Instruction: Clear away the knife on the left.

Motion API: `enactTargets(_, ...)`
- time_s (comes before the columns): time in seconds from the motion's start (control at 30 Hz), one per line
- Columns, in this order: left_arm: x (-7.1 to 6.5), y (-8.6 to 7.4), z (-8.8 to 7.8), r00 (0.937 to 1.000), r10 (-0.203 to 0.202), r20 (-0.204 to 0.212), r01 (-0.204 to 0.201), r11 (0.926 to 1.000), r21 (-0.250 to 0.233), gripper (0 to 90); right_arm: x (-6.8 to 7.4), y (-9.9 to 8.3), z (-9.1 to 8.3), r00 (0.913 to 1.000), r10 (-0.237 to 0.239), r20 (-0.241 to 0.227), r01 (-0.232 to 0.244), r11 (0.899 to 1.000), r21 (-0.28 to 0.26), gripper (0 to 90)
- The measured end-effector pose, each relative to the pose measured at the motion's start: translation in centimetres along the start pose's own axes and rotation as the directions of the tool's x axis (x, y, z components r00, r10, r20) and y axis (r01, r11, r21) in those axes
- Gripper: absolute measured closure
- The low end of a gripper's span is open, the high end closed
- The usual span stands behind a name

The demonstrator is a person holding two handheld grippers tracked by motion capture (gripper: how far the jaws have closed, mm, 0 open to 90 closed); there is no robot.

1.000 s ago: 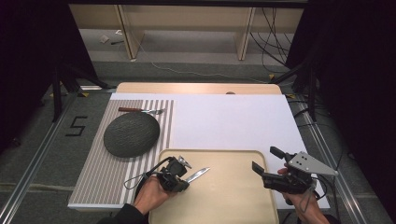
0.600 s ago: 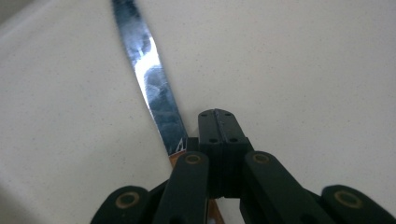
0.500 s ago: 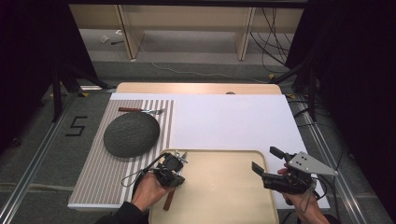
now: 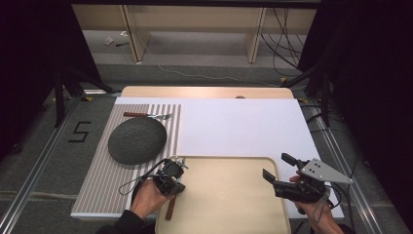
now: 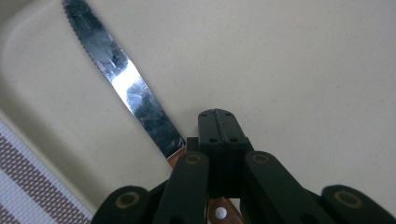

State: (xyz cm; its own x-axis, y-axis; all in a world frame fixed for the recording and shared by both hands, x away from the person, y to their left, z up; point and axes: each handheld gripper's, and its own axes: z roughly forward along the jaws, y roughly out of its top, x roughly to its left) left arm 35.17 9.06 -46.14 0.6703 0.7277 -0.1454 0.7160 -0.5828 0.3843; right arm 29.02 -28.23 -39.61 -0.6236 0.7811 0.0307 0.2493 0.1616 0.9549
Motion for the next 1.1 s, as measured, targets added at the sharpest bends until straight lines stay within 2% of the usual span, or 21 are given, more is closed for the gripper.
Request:
enactTargets(0.27, 0.5, -0.2, -0.2, 0.9996, -0.007, -0.028, 0.007, 1.0000, 0.005, 89.8, 0.0, 0.0, 0.0, 1.0000, -0.001, 0.001, 0.001, 1.000, 0.001, 16.9)
enactTargets(0.4, 0.9, -0.3, -0.3, 0.9993, -0.025, -0.027, 0.025, 0.9997, 0.003, 89.8, 0.0, 0.0, 0.0, 1.0000, -0.003, -0.001, 0.003, 1.000, 0.002, 16.9)
enactTargets(0.7, 1.3, -0.6, -0.5, 0.9984, -0.040, -0.040, 0.040, 0.9991, 0.012, 89.8, 0.1, 0.0, 0.0, 1.0000, -0.004, -0.001, 0.004, 1.000, 0.002, 16.9)
enactTargets(0.73, 1.5, -0.6, -0.6, 0.9987, -0.028, -0.042, 0.028, 0.9995, 0.013, 89.8, 0.1, 0.0, 0.0, 1.0000, -0.004, -0.001, 0.004, 1.000, 0.002, 16.9)
enactTargets(0.77, 1.9, -0.6, -0.6, 0.9987, 0.006, -0.051, -0.006, 0.9998, 0.017, 89.8, 0.1, 0.0, 0.0, 1.0000, -0.004, -0.002, 0.004, 1.000, 0.001, 16.9)
enactTargets(0.87, 2.8, -0.7, -0.9, 0.9956, 0.084, -0.040, -0.083, 0.9961, 0.029, 89.8, 0.1, 0.0, 0.0, 1.0000, -0.002, -0.002, 0.002, 1.000, -0.001, 16.9)
enactTargets(0.93, 3.0, -0.8, -0.9, 0.9959, 0.083, -0.035, -0.082, 0.9962, 0.030, 89.8, 0.1, 0.0, 0.0, 1.0000, -0.004, -0.002, 0.004, 1.000, 0.001, 16.9)
enactTargets(1.03, 2.6, -0.9, -0.9, 0.9974, 0.059, -0.042, -0.058, 0.9978, 0.032, 89.7, 0.1, 0.0, 0.0, 1.0000, -0.002, -0.002, 0.002, 1.000, -0.001, 16.9)
enactTargets(1.1, 2.7, -0.9, -0.9, 0.9971, 0.064, -0.041, -0.063, 0.9975, 0.031, 89.7, 0.1, 0.0, 0.0, 1.0000, -0.005, -0.002, 0.005, 1.000, 0.002, 16.9)
